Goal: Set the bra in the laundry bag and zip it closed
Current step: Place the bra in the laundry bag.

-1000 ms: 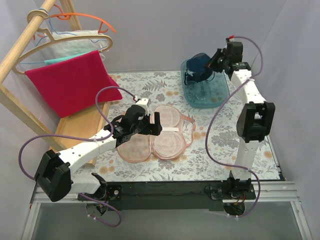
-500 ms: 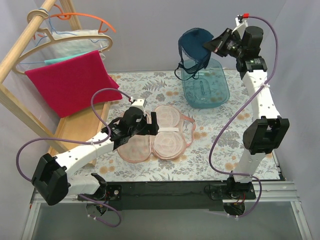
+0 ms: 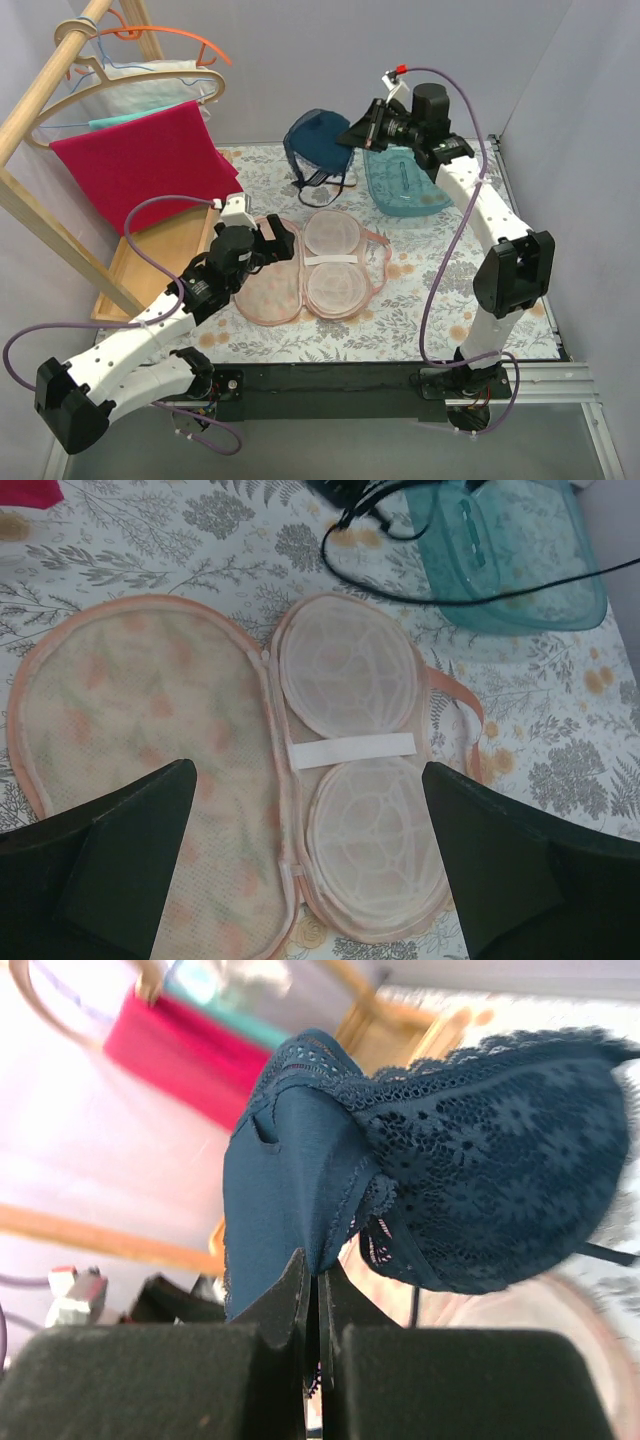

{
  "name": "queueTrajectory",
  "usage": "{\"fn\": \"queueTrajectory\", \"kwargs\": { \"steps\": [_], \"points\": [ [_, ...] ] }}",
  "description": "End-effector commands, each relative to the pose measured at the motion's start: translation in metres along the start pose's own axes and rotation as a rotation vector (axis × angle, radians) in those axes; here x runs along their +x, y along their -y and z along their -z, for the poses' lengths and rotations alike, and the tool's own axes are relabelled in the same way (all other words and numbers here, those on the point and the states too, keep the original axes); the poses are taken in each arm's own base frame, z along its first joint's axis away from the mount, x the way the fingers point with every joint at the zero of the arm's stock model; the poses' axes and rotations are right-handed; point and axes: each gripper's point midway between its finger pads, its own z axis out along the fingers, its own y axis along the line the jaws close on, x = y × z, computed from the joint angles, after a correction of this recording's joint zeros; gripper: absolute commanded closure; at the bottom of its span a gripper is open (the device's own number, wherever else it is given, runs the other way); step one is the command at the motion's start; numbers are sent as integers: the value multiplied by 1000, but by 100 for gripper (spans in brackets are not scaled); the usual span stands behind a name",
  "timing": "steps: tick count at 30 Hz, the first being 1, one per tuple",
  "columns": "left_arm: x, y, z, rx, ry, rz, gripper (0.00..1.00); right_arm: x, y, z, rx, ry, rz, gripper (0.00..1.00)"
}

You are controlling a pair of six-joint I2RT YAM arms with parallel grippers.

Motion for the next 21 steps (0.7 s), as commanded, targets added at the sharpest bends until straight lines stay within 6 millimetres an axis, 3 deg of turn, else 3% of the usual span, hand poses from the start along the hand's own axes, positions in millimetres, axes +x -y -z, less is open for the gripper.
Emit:
{"fn": "queueTrajectory", "kwargs": {
  "steps": [1, 2, 3, 6, 7, 9, 10, 13, 15, 20, 21],
  "points": [
    [-22, -11, 10, -34, 113, 47, 2, 35, -23, 6, -43, -40, 31, 97],
    [-24, -12, 11, -35, 118, 47, 2, 46, -21, 7, -33, -55, 19, 97],
    [-26, -11, 12, -33, 121, 42, 2, 79, -6, 5, -3, -111, -17, 97],
    [-27, -9, 14, -33, 105, 29, 2, 118, 2, 20, 34, -151, -46, 97],
    [-27, -7, 16, -28, 91, 27, 2, 146, 16, 31, 73, -189, -88, 97],
    [-26, -6, 18, -24, 77, 33, 2, 170, 28, 41, 113, -207, -137, 96],
    [-26, -4, 20, -13, 62, 42, 2, 197, 36, 51, 132, -250, -180, 96],
    [-22, 0, 22, -3, 32, 63, 2, 239, 37, 64, 136, -340, -212, 93],
    [-23, 6, 22, 14, 11, 66, 2, 262, 42, 73, 181, -410, -253, 91],
    [-23, 20, 20, 13, -76, 68, 2, 295, 43, 88, 272, -526, -326, 86],
    [-30, 31, 18, 26, -91, 78, 2, 300, 40, 89, 278, -552, -338, 86]
  ]
}}
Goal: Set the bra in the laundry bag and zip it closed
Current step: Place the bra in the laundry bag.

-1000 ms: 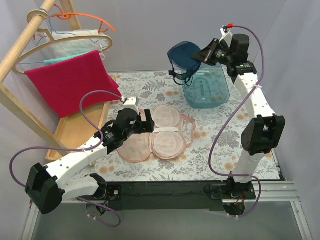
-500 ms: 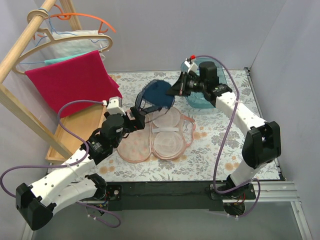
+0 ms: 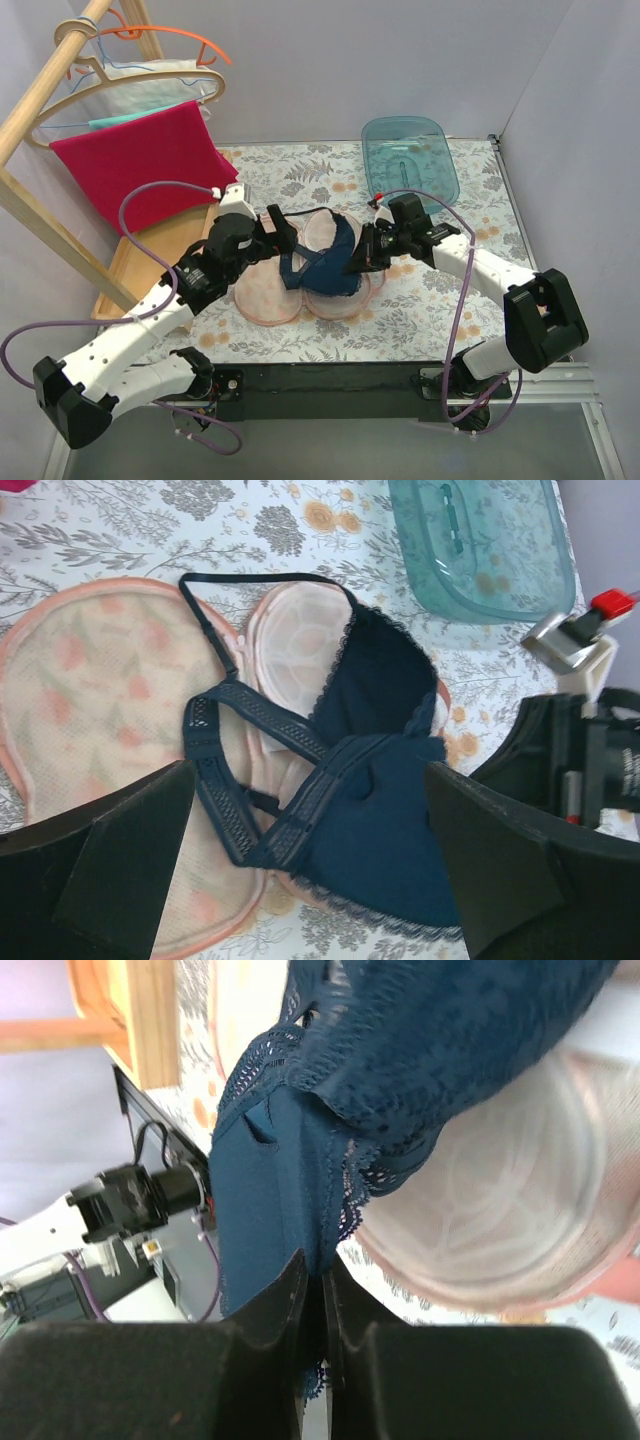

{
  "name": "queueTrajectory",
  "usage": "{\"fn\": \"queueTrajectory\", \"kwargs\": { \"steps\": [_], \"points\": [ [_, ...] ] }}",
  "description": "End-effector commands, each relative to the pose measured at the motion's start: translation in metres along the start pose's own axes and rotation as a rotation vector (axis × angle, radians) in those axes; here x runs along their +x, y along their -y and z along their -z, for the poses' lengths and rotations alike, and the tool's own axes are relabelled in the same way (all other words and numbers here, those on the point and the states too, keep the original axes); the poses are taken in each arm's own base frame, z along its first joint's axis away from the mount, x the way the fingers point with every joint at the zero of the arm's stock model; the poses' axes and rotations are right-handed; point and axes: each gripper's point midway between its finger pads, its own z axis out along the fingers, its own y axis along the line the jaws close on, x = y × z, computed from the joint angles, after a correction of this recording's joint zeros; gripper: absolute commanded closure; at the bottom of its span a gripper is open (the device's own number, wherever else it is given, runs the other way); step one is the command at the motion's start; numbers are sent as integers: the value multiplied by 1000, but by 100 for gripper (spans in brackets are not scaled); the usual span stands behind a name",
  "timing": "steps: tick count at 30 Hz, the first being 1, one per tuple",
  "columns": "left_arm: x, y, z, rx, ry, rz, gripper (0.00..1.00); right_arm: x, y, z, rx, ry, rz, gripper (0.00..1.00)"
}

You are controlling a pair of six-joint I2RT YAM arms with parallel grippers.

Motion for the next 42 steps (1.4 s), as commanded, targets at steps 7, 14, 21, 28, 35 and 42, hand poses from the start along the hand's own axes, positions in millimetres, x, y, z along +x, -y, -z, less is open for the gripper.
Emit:
{"fn": "queueTrajectory", "kwargs": {
  "steps": [7, 14, 21, 28, 35, 42],
  "points": [
    [-15, 49, 8, 20, -213, 104, 2, 53, -21, 12, 133, -241, -162, 82],
    [-1, 45, 2, 8, -278, 26, 2, 85, -4, -17, 212, -351, -89, 81],
    [13, 25, 6, 12, -245, -23, 2, 105, 61, -9, 452, -268, -24, 58],
    [32, 27, 2, 42, -322, -62, 2, 72, 33, 27, 464, -34, 5, 21],
    [57, 34, -1, 95, -419, -54, 2, 46, 31, 50, 480, 142, -6, 16],
    [83, 35, -3, 122, -513, -44, 2, -1, 35, 30, 482, 153, 58, 15]
  ]
}}
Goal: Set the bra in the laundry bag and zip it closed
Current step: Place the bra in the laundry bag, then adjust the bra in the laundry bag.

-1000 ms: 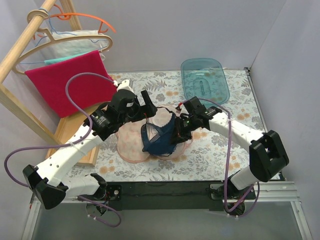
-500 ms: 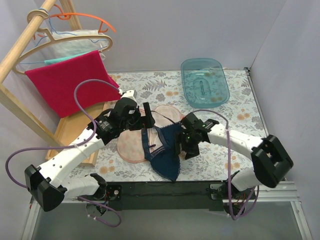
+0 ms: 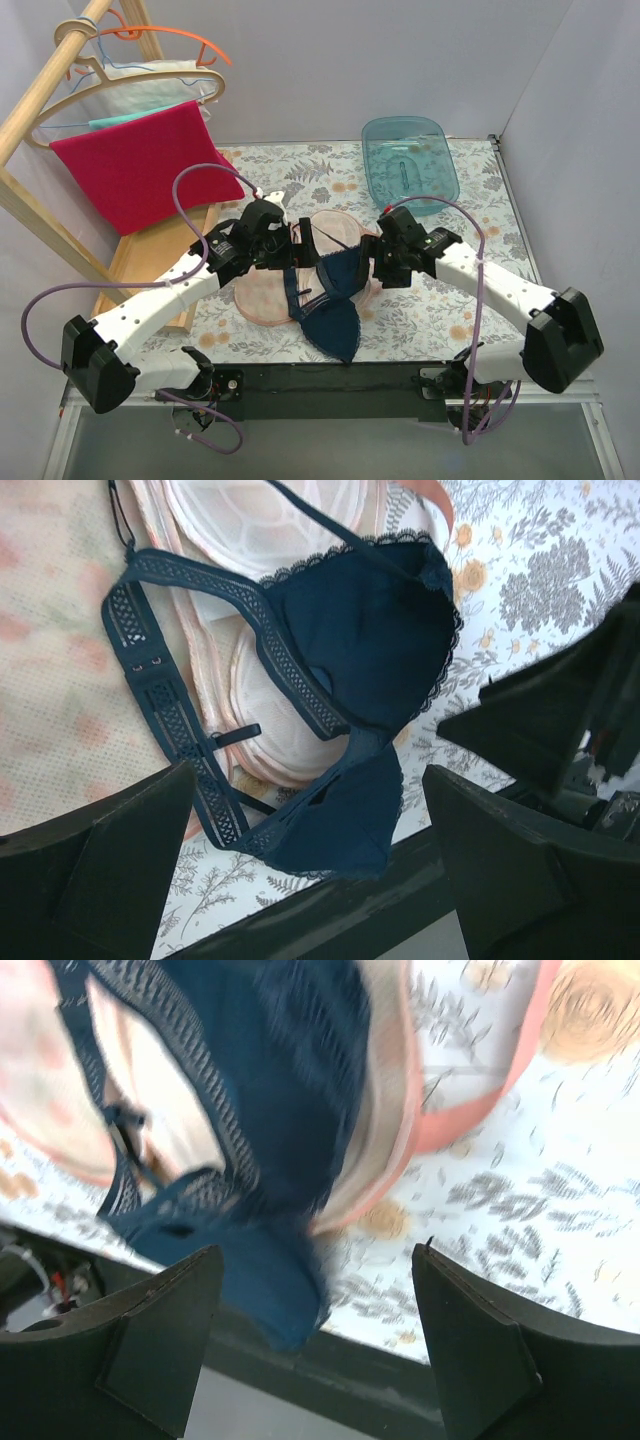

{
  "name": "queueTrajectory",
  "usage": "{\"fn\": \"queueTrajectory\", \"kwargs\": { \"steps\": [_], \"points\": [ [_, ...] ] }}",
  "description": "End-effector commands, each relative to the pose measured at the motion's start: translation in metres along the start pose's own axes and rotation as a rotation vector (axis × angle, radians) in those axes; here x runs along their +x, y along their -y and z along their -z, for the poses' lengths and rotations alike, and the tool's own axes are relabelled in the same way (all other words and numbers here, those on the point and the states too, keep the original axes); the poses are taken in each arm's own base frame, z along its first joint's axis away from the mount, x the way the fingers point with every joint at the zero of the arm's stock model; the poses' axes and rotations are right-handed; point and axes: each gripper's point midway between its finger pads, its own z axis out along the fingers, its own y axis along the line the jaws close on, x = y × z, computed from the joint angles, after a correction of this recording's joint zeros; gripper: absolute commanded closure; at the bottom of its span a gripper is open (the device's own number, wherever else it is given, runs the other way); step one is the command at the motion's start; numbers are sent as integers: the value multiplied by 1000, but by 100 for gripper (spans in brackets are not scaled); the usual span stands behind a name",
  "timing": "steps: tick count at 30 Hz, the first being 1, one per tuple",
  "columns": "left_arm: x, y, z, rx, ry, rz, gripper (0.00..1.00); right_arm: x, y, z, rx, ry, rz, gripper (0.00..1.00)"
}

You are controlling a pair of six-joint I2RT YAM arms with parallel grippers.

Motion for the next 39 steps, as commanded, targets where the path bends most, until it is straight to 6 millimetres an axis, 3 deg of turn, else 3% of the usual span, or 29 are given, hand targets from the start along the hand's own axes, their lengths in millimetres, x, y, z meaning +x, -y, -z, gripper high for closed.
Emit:
{"fn": "queueTrajectory", "kwargs": {
  "steps": [1, 5, 10, 13, 15, 20, 27, 33, 37, 39],
  "points": [
    [17, 3, -7, 42, -67, 2, 2, -49, -15, -4, -13, 96, 69, 15],
    [24, -1, -22, 50, -68, 6, 2, -69, -8, -21, -30, 82, 86, 17],
    [47, -9, -49, 47, -138, 25, 2, -75, -9, -32, -109, 57, 95, 24],
    [47, 0, -64, 115, -108, 28, 2, -72, -12, -35, -163, 32, 110, 30],
    [32, 9, -72, 154, -48, 19, 2, -69, -17, -38, -203, 19, 115, 33],
    [23, 4, -106, 101, -22, 1, 2, -67, -20, -44, -241, 4, 115, 37],
    [32, -4, -145, 56, -70, -8, 9, -61, -22, -50, -264, -30, 119, 37],
    [30, -9, -147, 25, -52, -2, 12, -57, -20, -50, -269, -38, 115, 38],
    [31, -5, -146, 43, -64, -5, 32, -49, -17, -52, -268, -60, 107, 42],
    [30, -3, -142, 56, -60, -2, 37, -43, -14, -52, -265, -68, 101, 42]
  ]
}}
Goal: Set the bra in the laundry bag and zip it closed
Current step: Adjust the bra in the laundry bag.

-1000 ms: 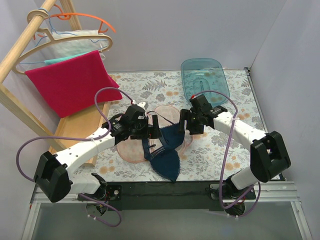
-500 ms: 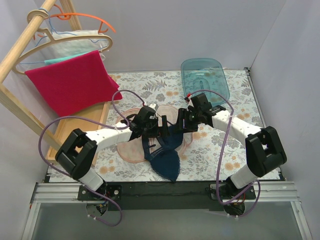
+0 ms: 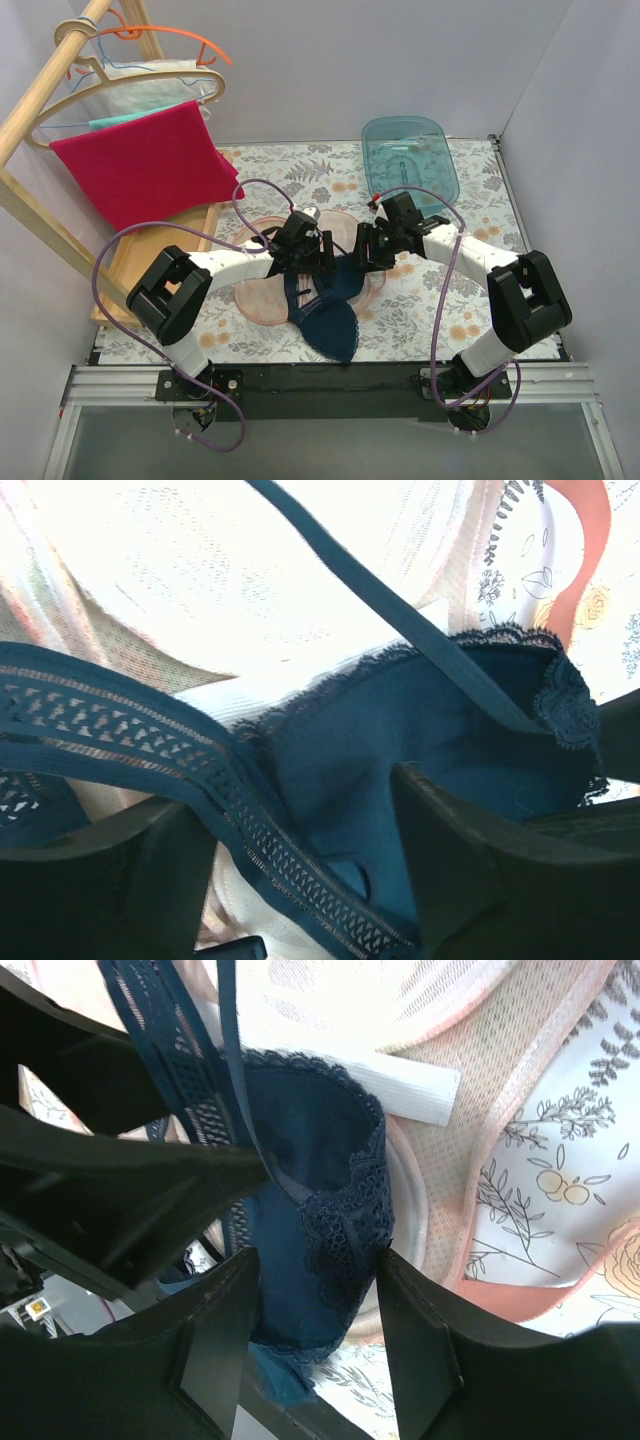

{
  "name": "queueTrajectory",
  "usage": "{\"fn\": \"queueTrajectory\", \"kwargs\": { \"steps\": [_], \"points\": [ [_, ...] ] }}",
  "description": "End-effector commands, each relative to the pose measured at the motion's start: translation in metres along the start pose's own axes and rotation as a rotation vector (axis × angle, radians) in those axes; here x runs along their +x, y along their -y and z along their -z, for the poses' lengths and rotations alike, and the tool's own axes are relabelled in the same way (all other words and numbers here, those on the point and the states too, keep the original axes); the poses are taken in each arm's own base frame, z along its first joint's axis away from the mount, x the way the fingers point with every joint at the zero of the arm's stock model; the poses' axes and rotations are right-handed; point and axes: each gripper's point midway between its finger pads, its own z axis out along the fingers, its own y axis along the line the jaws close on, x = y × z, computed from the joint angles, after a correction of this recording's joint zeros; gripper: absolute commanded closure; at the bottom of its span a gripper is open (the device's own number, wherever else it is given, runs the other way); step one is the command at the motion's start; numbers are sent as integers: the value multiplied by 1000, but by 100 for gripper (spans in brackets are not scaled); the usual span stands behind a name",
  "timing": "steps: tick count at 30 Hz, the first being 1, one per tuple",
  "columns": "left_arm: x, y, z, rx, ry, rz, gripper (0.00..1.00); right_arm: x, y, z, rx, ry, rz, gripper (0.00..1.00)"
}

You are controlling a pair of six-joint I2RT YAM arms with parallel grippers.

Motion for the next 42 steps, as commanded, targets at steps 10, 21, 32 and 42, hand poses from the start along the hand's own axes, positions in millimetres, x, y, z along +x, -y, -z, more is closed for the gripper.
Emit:
{"fn": "queueTrajectory", "kwargs": {
  "steps": [10, 21, 32, 42],
  "points": [
    [-26, 30, 25, 108, 60, -32, 84, 10, 1, 9, -16, 17, 17, 81],
    [-71, 81, 126, 242, 175, -120, 88, -24, -49, 75, -93, 214, 104, 94],
    [-59, 85, 169, 282, 148, -111, 71, -14, -75, 110, -185, 252, 126, 94],
    [-71, 97, 200, 316, 194, -110, 68, -17, -86, 142, -201, 358, 143, 99]
  ]
}}
